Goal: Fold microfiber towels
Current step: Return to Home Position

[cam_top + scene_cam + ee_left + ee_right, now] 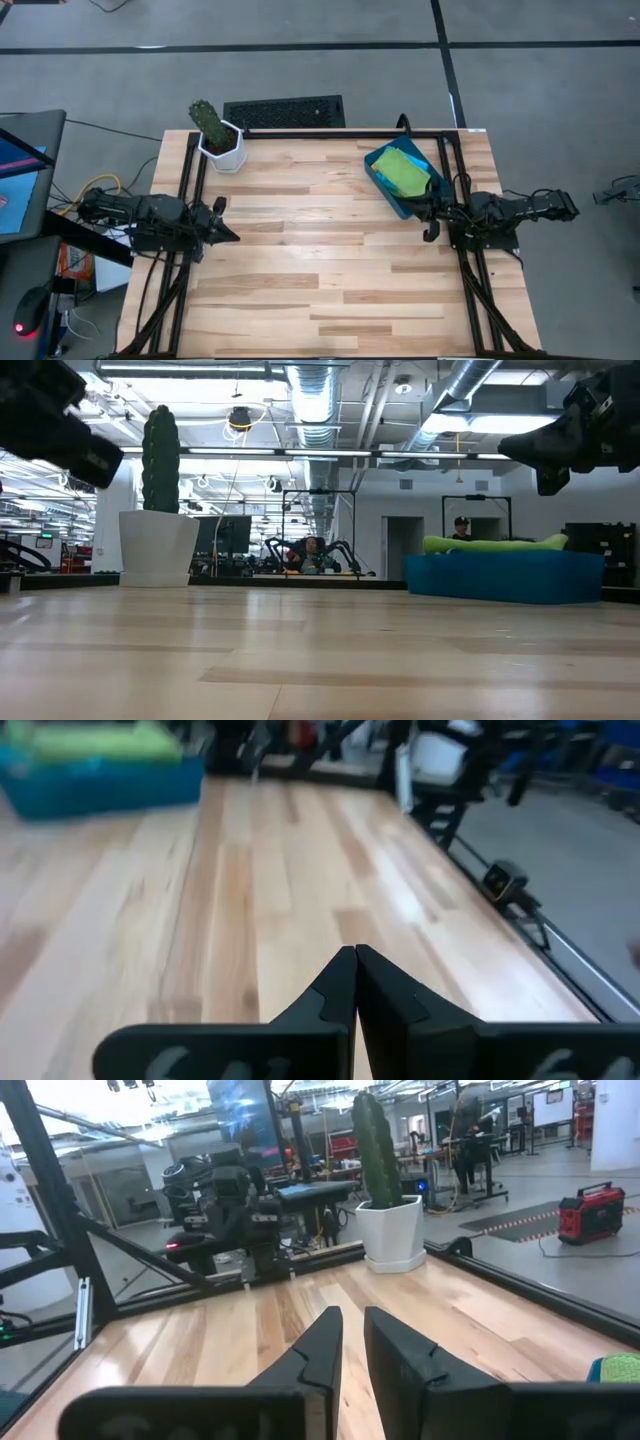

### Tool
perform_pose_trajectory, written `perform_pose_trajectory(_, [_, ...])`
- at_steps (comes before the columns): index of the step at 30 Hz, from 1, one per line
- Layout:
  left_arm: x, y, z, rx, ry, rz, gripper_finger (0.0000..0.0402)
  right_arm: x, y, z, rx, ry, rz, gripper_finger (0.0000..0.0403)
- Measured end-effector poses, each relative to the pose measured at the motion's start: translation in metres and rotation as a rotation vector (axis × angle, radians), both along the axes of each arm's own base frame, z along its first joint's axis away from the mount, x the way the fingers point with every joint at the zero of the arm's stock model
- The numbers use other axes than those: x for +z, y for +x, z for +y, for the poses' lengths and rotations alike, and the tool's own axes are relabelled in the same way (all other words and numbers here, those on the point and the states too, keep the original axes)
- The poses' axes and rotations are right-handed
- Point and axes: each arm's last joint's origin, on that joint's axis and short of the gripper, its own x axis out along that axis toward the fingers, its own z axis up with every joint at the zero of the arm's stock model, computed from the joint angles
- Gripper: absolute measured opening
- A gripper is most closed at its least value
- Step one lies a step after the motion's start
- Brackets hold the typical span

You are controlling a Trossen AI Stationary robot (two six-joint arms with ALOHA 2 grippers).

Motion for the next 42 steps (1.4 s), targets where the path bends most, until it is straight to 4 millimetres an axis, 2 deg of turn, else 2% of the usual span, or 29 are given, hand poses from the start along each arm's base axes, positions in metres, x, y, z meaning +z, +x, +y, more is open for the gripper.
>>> perform_pose_trajectory(10, [-0.013,-0.005,0.002,0.058,-0.026,0.163,0.0000,0.000,0.000,0.000,0.000,0.000,0.001,0.0072])
perform_pose_trajectory(25, [-0.017,-0.006,0.006,0.144,-0.036,0.202,0.0000,0.000,0.000,0.000,0.000,0.001,-0.002,0.0072])
perform_pose_trajectory(27, [-0.006,-0.005,0.007,0.195,-0.104,0.150,0.0000,0.000,0.000,0.000,0.000,0.001,-0.002,0.0072])
perform_pose_trajectory(31, [0.038,-0.005,0.009,0.240,-0.366,-0.152,0.0000,0.000,0.000,0.000,0.000,0.001,-0.002,0.0072])
perform_pose_trajectory(34, [0.068,-0.009,0.009,0.150,-0.312,-0.439,0.0000,0.000,0.000,0.000,0.000,0.001,-0.002,0.0072])
perform_pose_trajectory(38, [0.068,-0.010,0.001,-0.125,-0.054,-0.549,0.0000,0.000,0.000,0.000,0.000,0.001,-0.002,0.0072])
perform_pose_trajectory(42, [0.050,-0.005,-0.003,-0.240,0.099,-0.519,0.0000,0.000,0.000,0.000,0.000,0.001,-0.002,0.0072])
